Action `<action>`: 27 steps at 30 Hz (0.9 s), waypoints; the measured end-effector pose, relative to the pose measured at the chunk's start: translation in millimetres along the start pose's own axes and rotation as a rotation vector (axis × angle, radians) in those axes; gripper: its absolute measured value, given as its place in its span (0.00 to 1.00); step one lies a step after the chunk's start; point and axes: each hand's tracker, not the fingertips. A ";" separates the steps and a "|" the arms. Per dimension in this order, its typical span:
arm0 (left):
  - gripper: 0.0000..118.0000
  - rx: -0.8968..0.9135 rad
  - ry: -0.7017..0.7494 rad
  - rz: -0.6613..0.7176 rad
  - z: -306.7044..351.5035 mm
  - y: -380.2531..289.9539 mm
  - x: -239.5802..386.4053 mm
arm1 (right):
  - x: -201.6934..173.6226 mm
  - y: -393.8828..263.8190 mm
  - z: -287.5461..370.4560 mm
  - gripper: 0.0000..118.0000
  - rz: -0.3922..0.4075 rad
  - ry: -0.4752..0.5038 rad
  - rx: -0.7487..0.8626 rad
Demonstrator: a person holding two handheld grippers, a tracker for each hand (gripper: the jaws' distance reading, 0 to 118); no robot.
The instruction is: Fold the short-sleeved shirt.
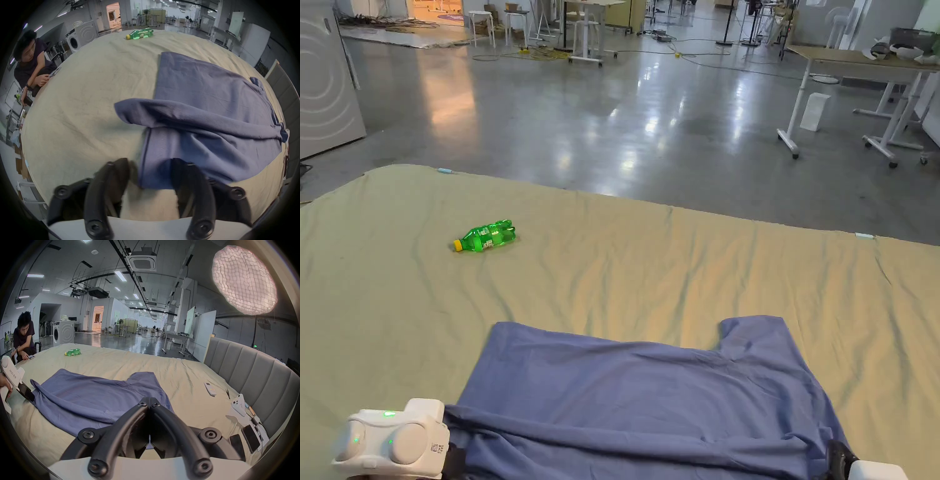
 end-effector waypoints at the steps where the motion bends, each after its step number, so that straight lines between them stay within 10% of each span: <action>1: 0.13 -0.004 0.002 -0.031 0.2 -1.3 3.2 | 0.9 -2.6 -2.7 0.00 -0.005 -0.001 -0.013; 8: 0.07 0.055 -0.029 -0.036 26.3 -13.2 -8.7 | 27.3 -23.0 -37.4 0.02 -0.081 0.030 -0.227; 12: 0.07 0.116 -0.047 -0.030 51.6 -22.6 -12.1 | 45.7 -50.6 -83.5 0.40 -0.036 0.082 -0.426; 18: 0.07 0.171 -0.044 -0.040 69.9 -34.4 -10.4 | 49.1 -72.3 -118.8 0.52 0.050 0.105 -0.623; 23: 0.07 0.173 -0.042 -0.046 68.1 -31.9 -11.9 | 48.7 -83.1 -129.1 0.49 0.035 0.139 -0.650; 27: 0.07 0.175 -0.044 -0.030 66.3 -31.0 -13.3 | 49.6 -75.2 -119.1 0.12 -0.061 0.188 -0.647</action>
